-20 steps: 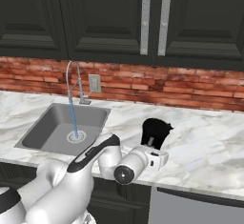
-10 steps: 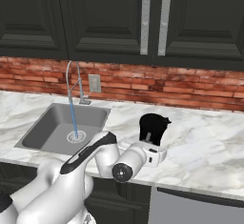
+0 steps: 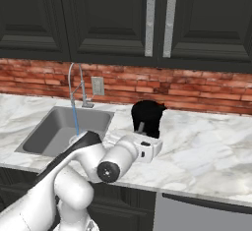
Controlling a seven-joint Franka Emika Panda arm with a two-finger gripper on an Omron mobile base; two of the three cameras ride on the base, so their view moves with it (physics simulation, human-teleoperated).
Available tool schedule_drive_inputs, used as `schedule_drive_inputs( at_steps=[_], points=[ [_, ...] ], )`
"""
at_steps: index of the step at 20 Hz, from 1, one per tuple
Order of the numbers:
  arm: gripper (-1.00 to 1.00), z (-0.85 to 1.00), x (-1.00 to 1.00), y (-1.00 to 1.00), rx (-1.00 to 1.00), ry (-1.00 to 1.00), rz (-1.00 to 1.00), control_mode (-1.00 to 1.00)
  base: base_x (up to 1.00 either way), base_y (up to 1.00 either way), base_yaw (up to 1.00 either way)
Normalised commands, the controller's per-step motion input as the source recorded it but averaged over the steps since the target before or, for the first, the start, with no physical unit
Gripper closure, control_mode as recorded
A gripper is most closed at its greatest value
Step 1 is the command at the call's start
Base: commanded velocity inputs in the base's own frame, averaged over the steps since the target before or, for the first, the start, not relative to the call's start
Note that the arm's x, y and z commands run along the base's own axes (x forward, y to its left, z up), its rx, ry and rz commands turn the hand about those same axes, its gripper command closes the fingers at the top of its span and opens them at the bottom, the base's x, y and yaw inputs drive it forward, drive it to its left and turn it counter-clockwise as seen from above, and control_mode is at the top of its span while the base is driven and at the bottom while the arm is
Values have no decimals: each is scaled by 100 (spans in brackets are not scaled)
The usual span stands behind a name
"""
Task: Turn on the sink faucet and place the jug under the water for a few seconds to fill it up.
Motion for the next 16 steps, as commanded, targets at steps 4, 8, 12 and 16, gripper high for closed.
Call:
schedule_drive_inputs(
  at_steps=[4,8,12,16],
  points=[
    [100,100,0,29,0,0,0,-100,0,0,0],
    [100,100,-6,29,0,2,0,-100,0,0,0],
    [100,70,-37,52,0,7,0,-100,0,0,0],
    [100,36,-48,81,0,14,0,-100,0,0,0]
  ],
)
